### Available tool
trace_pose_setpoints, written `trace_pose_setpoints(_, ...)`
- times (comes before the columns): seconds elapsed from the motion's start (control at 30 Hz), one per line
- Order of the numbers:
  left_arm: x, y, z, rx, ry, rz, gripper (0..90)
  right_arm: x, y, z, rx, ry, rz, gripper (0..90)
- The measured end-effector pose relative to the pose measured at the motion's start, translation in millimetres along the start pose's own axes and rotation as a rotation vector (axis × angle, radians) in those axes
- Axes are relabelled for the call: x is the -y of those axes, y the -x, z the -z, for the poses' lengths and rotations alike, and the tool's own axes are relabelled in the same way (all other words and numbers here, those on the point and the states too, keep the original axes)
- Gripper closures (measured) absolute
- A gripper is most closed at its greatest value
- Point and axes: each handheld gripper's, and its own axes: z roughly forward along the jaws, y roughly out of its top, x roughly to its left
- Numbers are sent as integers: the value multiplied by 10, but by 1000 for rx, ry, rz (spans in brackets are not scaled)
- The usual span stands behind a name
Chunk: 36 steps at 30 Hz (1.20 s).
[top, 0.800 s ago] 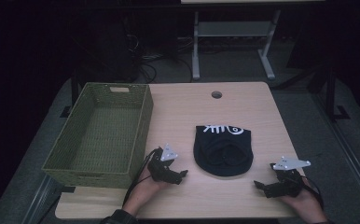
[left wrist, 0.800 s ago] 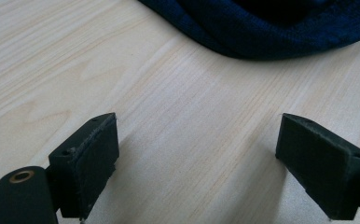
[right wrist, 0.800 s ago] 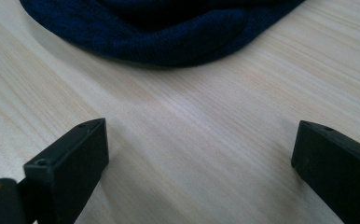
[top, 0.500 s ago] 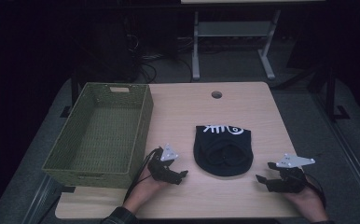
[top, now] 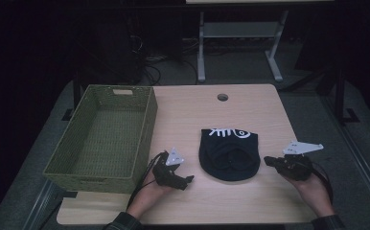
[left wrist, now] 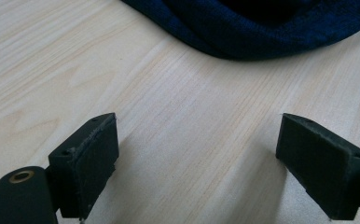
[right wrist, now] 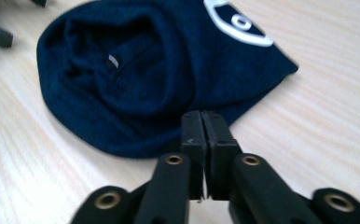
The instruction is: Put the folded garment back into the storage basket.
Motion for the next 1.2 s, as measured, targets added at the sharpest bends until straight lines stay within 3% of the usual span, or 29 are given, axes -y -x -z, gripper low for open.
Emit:
trace_pose_setpoints(0.5, 7, 14, 7, -6, -1, 5, 119, -355, 224, -194, -46, -4, 8, 900)
trace_pose_setpoints(0.6, 12, 12, 10, 1, 2, 1, 119, -425, 276, -235, -57, 15, 1, 900)
trace_pose_setpoints(0.67, 12, -1, 16, 0, 2, -21, 119, -471, 304, -267, -56, 1, 2, 900)
trace_pose_setpoints(0.9, 18, 8, 23, 10, 2, -12, 119, -642, 409, -335, -52, 10, 16, 900)
trace_pose_setpoints(1.2, 29, 5, 38, 16, -1, -19, 120, -865, 631, -578, -49, -28, 1, 900)
